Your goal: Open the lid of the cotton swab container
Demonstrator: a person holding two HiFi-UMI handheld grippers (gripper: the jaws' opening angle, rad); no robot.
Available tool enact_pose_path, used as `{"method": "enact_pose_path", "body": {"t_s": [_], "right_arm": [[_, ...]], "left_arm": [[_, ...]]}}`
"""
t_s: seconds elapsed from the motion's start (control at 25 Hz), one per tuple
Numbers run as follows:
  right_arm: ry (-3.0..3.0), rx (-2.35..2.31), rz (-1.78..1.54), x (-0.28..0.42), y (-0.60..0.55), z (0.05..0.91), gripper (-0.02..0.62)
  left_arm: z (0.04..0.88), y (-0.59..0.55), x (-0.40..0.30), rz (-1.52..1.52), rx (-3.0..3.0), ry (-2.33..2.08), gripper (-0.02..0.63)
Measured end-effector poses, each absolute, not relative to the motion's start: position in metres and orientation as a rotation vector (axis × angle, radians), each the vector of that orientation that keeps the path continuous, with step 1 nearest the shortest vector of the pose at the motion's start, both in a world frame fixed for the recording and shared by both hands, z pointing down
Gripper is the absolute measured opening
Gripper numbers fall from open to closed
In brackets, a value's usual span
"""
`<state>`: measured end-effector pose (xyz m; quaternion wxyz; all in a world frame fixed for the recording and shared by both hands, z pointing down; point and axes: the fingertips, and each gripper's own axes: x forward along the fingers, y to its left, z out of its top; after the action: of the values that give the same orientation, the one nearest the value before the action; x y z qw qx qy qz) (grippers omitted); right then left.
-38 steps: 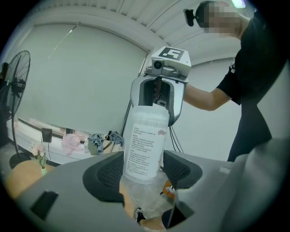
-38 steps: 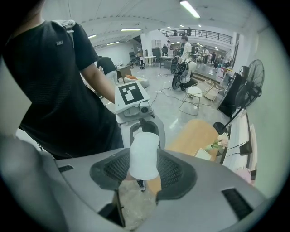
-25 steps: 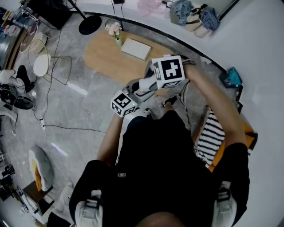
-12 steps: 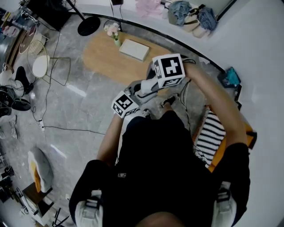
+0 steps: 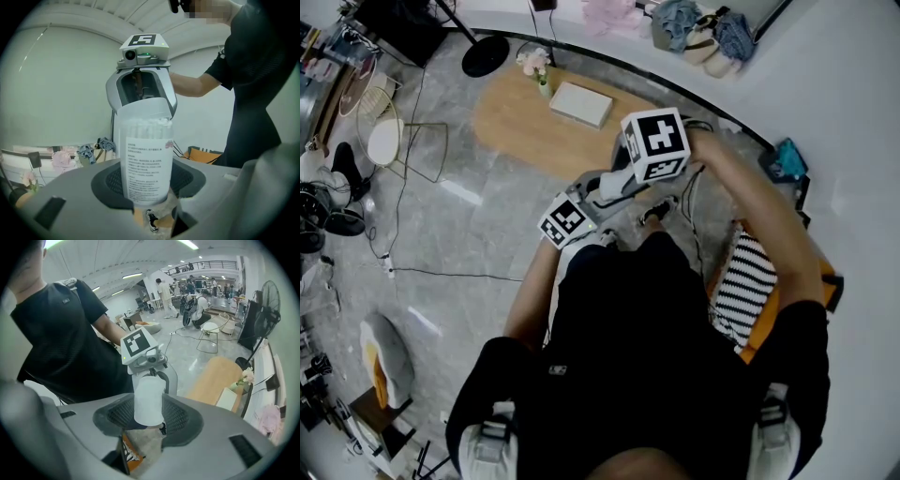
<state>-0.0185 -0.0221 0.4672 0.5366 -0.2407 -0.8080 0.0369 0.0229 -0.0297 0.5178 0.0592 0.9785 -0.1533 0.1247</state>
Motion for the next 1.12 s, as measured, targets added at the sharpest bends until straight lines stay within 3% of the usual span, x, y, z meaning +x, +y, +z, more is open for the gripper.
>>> {"method": "enact_pose_path", "body": {"t_s": [0.4,1.12], "right_arm": [[-1.986,-0.505,0.001,-0.02,-0.035,0.464,0.178],[-2.223,-0.334,-0.03,-0.034,-0.062,0.436,0.176]], "left_arm": [[0.508,-0.036,0.018,0.212,2.882,-0.519,0.201],[0.516,-0.028,0.004,0.204,2.856,-0.513,0.199]]}}
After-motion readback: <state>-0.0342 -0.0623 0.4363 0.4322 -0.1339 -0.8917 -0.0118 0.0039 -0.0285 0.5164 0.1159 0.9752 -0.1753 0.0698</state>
